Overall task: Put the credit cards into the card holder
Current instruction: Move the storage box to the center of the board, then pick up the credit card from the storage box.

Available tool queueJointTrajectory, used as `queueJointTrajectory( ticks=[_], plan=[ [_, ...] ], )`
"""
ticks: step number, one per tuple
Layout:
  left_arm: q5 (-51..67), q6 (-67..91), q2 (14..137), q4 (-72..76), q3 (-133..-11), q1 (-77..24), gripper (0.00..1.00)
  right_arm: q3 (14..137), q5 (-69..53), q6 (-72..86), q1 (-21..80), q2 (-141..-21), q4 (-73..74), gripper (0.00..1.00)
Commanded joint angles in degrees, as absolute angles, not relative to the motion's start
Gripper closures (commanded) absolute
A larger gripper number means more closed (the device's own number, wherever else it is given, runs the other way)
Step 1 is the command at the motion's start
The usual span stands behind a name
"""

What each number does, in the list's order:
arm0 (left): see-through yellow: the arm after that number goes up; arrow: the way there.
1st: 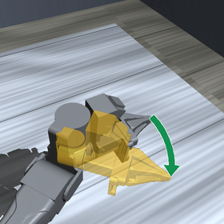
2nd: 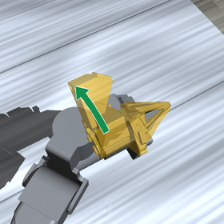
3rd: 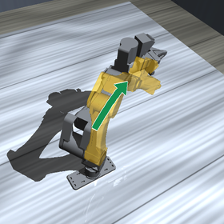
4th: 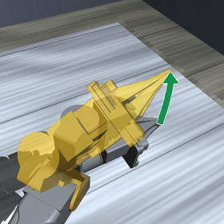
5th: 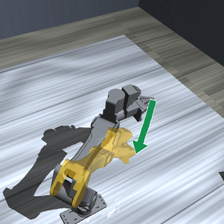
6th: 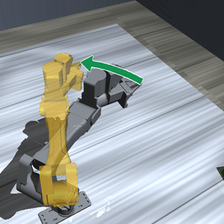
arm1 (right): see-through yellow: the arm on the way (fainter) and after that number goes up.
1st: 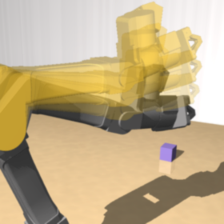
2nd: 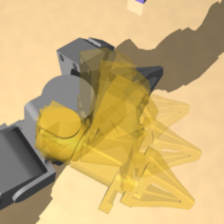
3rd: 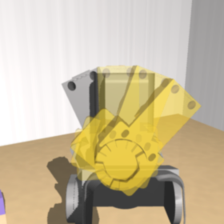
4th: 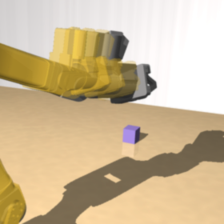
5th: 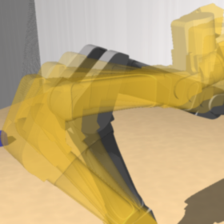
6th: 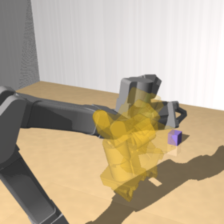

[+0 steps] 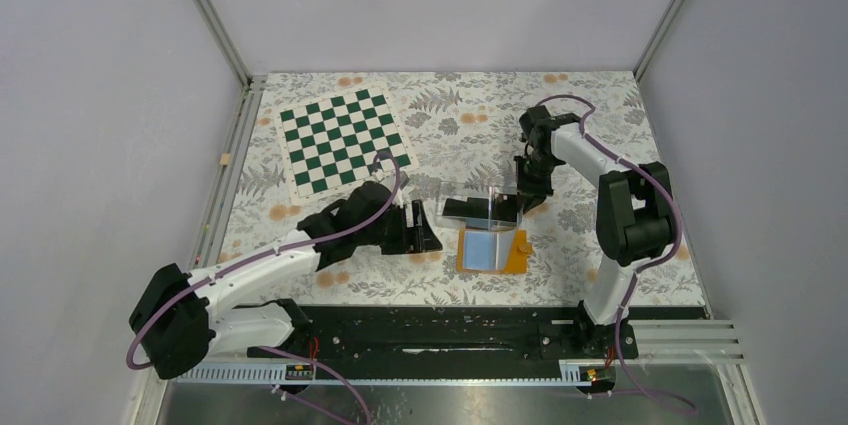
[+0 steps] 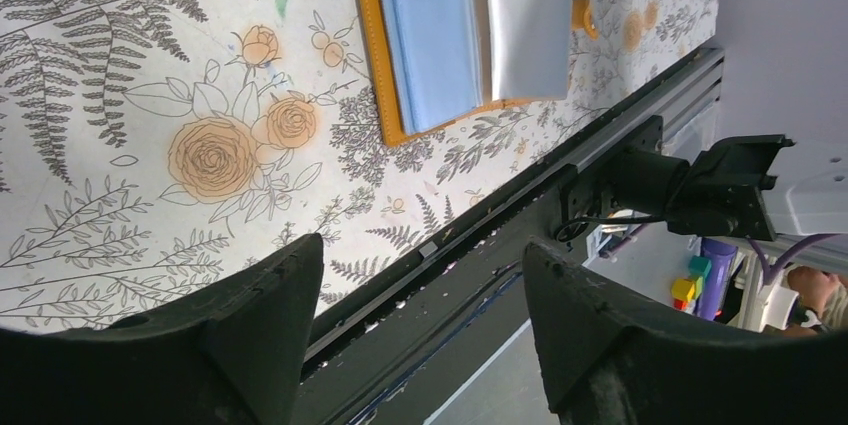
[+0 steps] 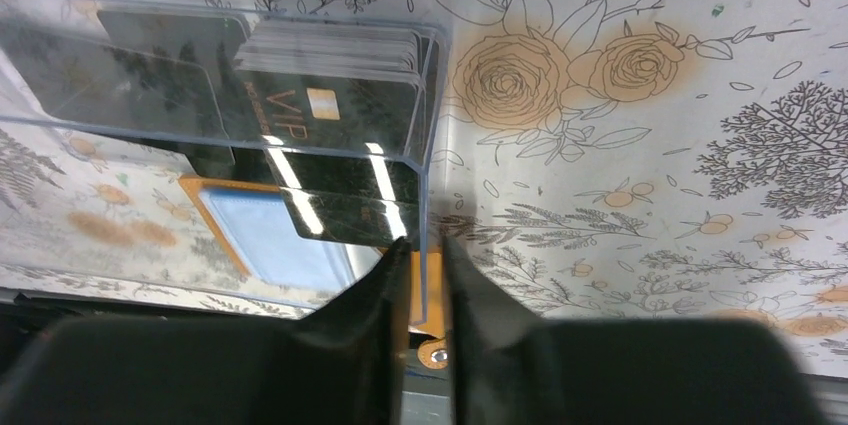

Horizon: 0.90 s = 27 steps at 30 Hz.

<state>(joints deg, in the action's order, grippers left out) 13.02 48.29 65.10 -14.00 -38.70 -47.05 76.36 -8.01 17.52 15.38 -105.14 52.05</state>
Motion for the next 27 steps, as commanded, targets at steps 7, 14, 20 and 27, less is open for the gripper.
queueJointTrajectory(
  ticks=[7,14,20,27],
  plan=[
    [12.9,48.5,67.7,-11.5,-43.8,-46.8,0.11,76.8,-9.9,16.6,17.2,-94.2,55.3,0.56],
    [14.4,52.0,70.8,-5.1,-44.5,-45.6,0.01,70.4,-15.9,19.8,22.1,-88.4,52.6,0.71],
    [7.8,54.6,65.8,-5.3,-42.7,-43.1,0.01,63.0,-18.2,22.9,26.1,-89.6,47.7,0.91],
    [2.1,56.7,56.3,-9.1,-38.5,-36.7,0.01,58.1,-10.2,22.2,26.2,-92.5,47.9,0.96]
  ],
)
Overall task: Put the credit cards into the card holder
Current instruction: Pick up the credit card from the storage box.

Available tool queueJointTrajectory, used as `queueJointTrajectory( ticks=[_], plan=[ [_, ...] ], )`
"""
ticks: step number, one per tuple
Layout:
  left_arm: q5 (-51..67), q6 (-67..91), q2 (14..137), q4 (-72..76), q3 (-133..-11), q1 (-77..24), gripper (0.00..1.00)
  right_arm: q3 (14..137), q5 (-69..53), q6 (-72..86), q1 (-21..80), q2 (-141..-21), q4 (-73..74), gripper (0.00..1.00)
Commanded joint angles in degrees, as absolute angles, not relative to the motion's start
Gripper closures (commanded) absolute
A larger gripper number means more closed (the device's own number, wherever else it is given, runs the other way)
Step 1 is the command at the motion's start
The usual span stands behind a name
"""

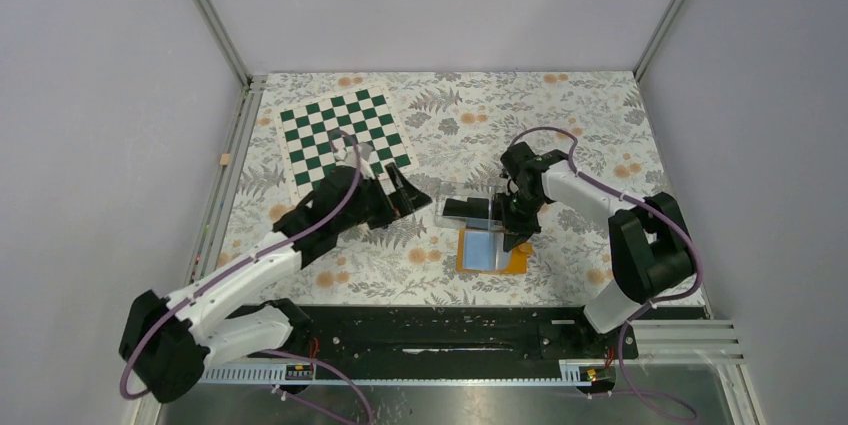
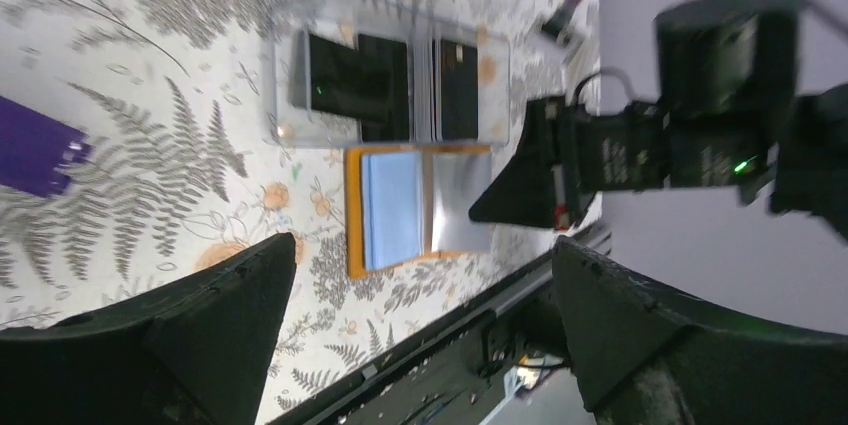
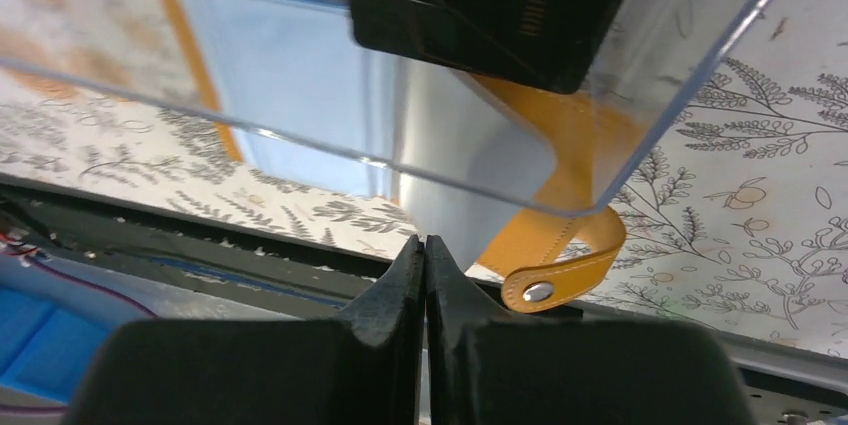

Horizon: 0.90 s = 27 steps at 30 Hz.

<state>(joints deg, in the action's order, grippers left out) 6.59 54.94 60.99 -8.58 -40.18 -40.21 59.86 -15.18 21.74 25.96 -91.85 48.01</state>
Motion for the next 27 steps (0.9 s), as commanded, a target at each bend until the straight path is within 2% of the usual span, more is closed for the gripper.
queueJointTrajectory(
  ticks=[1,5,9,16,22,25,27],
  plan=[
    [2.7,57.0,55.6,-9.9,-38.2,-35.7,0.01,57.4,-9.1,22.3,26.2,-92.5,47.9,0.97],
    [9.2,56.1,53.4,-5.8,-35.8,-32.8,0.01,55.1,-6.4,23.6,26.1,-92.3,46.9,0.97],
    [9.6,58.1,53.8,-2.0,-34.6,-32.6,0.01,53.3,-5.9,24.4,25.7,-92.5,45.5,0.96],
    [16.0,55.5,67.1,-5.0,-44.4,-33.1,0.01,51.3,-6.8,23.8,24.6,-94.3,43.5,0.94],
    [17.3,53.9,76.0,-7.9,-53.3,-35.7,0.01,51.0,-8.7,22.5,24.5,-91.1,42.8,0.92],
    [18.8,53.7,80.9,-9.0,-57.3,-37.4,0.03,51.7,-10.5,22.2,24.1,-88.3,43.0,0.88],
    [19.4,53.8,84.4,-10.3,-60.1,-38.6,0.06,52.7,-11.7,22.2,23.3,-86.6,43.7,0.80]
  ],
)
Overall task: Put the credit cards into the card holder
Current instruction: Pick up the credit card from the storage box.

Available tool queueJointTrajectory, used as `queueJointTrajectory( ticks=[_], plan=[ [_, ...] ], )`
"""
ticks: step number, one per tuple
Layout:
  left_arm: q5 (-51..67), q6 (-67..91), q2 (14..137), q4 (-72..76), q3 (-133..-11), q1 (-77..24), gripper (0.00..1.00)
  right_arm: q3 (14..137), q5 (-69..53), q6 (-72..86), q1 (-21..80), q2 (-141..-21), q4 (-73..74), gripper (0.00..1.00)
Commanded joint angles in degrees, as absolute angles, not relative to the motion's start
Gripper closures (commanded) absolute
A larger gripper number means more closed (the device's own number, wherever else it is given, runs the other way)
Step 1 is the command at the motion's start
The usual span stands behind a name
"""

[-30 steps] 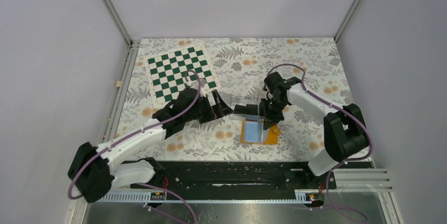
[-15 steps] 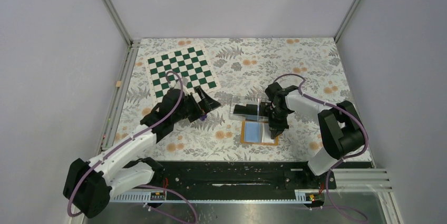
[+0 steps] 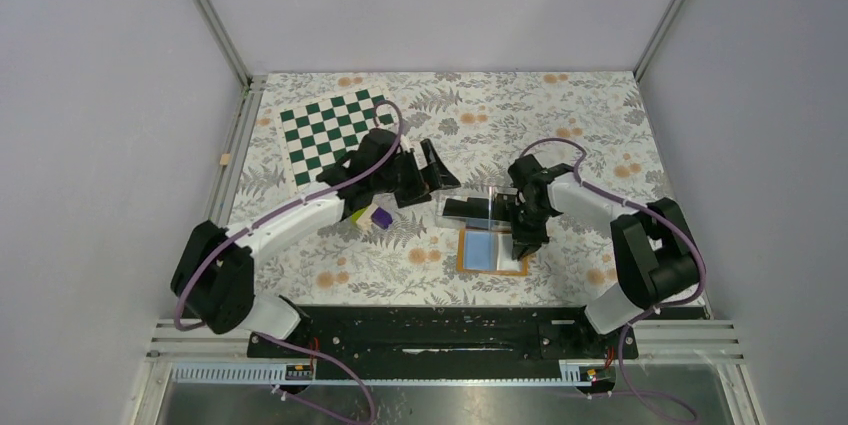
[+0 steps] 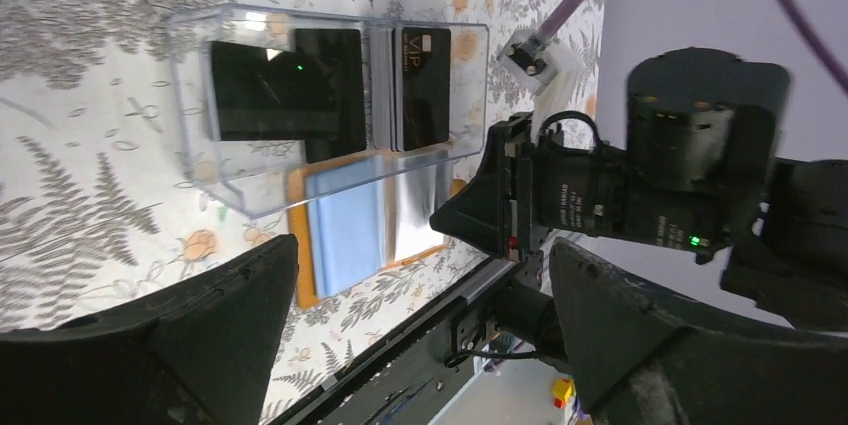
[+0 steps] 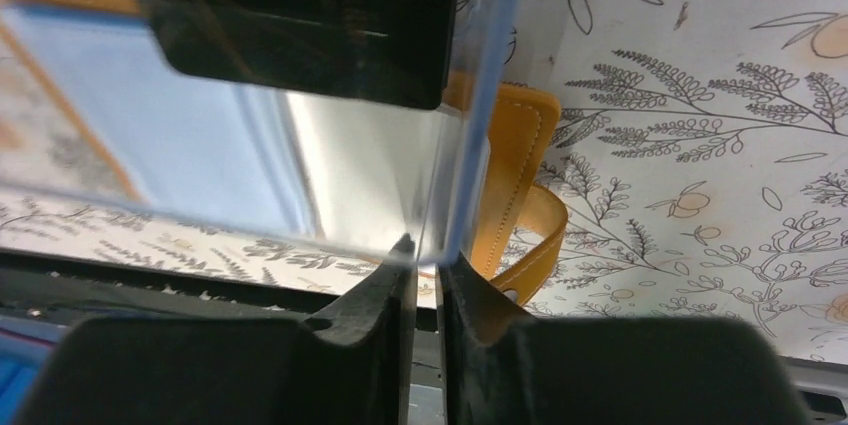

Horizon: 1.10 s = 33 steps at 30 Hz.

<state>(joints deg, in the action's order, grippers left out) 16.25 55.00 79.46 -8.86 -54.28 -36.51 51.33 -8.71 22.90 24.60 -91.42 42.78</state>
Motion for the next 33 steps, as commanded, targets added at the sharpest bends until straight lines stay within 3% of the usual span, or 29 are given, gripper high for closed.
queueJointTrajectory(
  ticks=[1,6,13,20,33],
  plan=[
    [19.8,53.8,86.3,-11.0,-61.5,-39.2,0.07,53.3,-12.2,22.2,22.8,-85.9,44.0,0.77],
    [21.5,53.5,94.8,-13.8,-68.9,-41.8,0.13,56.4,-17.5,21.9,18.0,-83.7,45.4,0.62],
    [24.0,52.9,105.0,-14.9,-76.4,-43.6,0.35,60.9,-20.5,21.5,13.4,-84.3,45.8,0.47],
    [24.5,51.4,112.7,-18.5,-84.0,-44.4,0.52,66.5,-18.1,21.0,11.7,-91.2,46.3,0.50],
    [24.2,51.6,122.0,-22.5,-92.5,-45.2,0.67,69.6,-14.5,19.3,11.6,-98.4,48.2,0.63]
  ],
)
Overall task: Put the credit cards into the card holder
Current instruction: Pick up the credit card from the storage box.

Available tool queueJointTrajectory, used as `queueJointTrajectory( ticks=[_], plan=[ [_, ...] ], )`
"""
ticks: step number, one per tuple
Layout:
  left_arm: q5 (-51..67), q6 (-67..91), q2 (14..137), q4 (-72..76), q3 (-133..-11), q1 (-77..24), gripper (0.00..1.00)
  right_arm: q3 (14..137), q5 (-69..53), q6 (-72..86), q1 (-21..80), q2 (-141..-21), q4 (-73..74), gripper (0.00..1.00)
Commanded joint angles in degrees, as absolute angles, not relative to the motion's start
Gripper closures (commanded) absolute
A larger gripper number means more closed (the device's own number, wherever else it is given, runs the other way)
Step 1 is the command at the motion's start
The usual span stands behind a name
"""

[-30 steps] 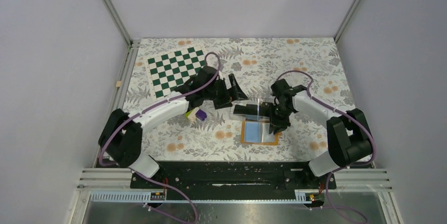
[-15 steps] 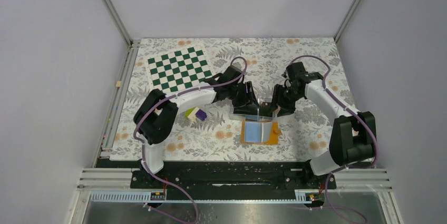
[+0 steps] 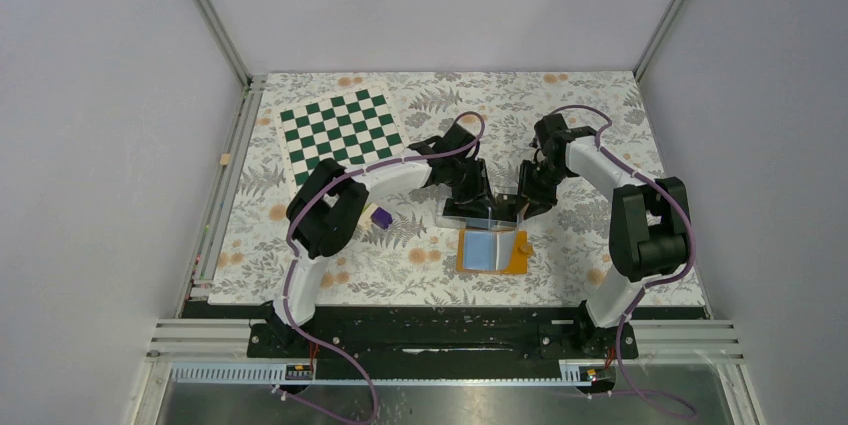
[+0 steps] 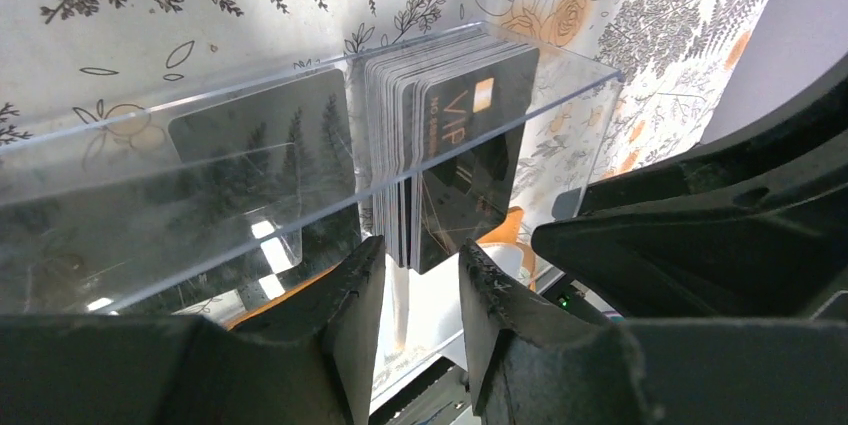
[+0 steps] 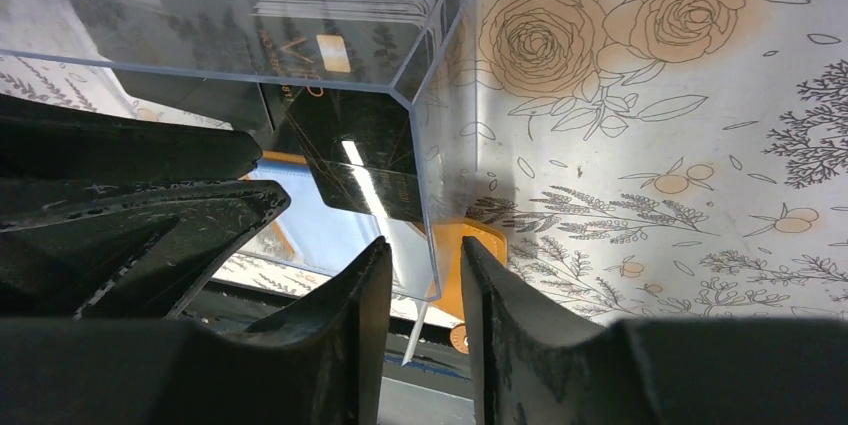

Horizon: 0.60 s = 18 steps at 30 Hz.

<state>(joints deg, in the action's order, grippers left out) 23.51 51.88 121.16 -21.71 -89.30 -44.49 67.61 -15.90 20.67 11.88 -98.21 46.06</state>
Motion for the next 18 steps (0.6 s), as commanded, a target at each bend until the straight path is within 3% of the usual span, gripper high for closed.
queueJointTrajectory(
  ticks=[1,7,18],
  plan=[
    [24.2,51.7,122.2,-22.5,-92.6,-45.2,0.68,69.5,-14.7,19.2,11.6,-98.6,48.2,0.66],
    [24.1,51.9,123.9,-23.1,-93.8,-45.4,0.73,69.3,-15.4,19.3,11.6,-98.7,48.1,0.76],
    [25.4,52.3,125.1,-21.5,-94.5,-45.5,0.84,69.3,-16.6,19.0,11.6,-99.1,48.2,0.81]
  ],
)
